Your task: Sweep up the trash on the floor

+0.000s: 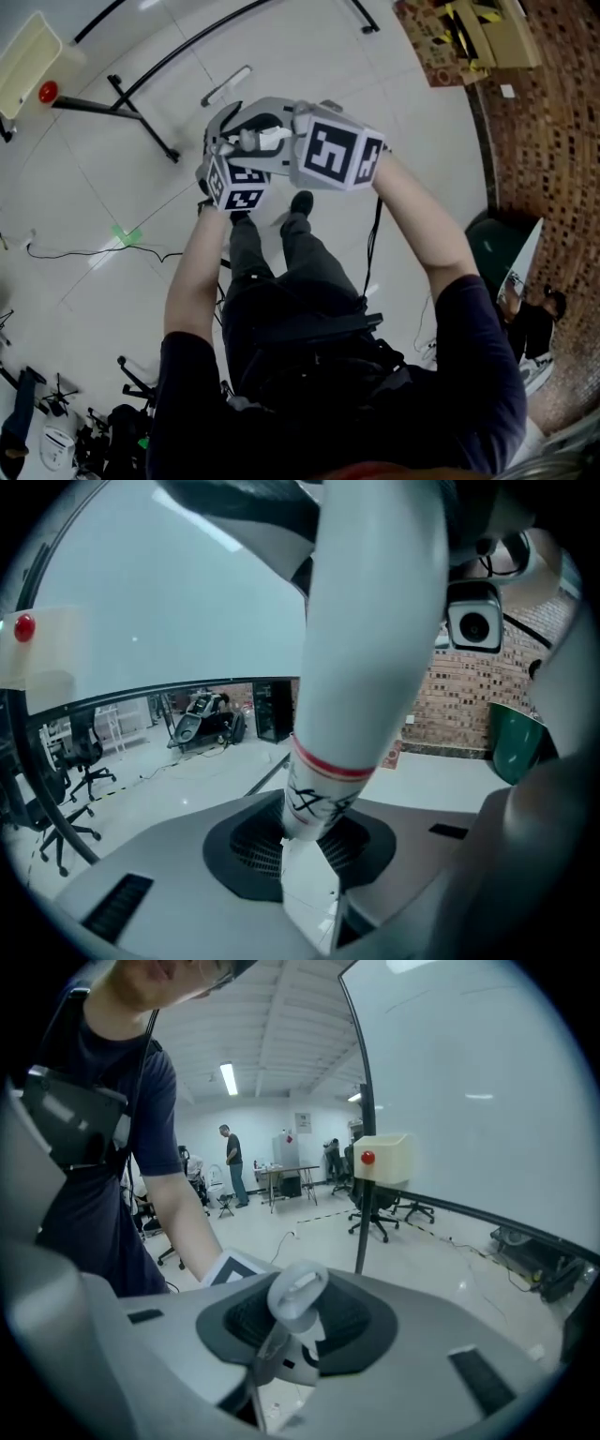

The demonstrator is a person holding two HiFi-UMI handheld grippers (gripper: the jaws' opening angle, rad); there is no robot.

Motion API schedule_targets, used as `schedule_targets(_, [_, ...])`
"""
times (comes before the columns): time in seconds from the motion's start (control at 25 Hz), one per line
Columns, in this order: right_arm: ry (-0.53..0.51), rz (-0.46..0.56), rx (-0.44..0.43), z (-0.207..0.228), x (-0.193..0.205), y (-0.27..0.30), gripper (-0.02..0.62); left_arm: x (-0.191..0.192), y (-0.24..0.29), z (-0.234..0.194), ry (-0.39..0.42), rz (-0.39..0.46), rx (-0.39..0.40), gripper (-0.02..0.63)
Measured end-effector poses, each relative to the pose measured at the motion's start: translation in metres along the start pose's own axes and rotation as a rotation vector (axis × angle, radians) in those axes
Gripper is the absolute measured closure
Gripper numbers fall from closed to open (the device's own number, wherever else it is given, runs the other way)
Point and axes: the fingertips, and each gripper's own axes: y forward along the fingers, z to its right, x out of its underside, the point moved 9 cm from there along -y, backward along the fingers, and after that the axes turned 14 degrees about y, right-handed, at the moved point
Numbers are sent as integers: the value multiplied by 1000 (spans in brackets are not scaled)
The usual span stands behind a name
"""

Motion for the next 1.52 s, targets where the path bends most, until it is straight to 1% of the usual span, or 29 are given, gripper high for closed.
schedule_targets(0.12, [22, 9, -9, -7, 21, -16, 463, -2, 2, 25, 34, -13, 43, 526])
schedule_targets(0.24, [43, 32, -11, -13, 45, -37, 463, -9, 8, 51, 60, -28, 45, 526])
schedule_targets(0.32, [57, 64, -13, -17, 58, -52, 463, -15, 10, 68, 58, -38, 43, 526])
schedule_targets(0.44, [74, 96, -39, -24, 75, -73, 463, -26, 10, 94, 35, -57, 46, 525])
schedule_targets(0.64, [67, 97, -86, -35, 102, -106, 463, -41, 12, 135, 12, -79, 13, 525])
schedule_targets(0.72, [69, 108, -96, -40, 113, -119, 463, -46, 12, 151, -17, -83, 5, 523])
schedule_targets(0.88, [74, 135, -108, -55, 133, -140, 463, -52, 9, 184, -102, -87, -2, 515])
schedule_targets(1.04, [74, 144, -114, -67, 147, -151, 463, -53, 6, 203, -90, -78, -2, 515])
schedule_targets(1.24, [111, 179, -91, -72, 157, -152, 463, -51, 5, 213, -104, -81, 54, 511])
schedule_targets(1.4, [131, 176, -75, -82, 169, -159, 463, -49, 3, 228, -79, -75, 87, 509])
schedule_targets(1.52, [139, 184, -48, -93, 177, -173, 462, -58, 0, 243, -56, -71, 129, 506])
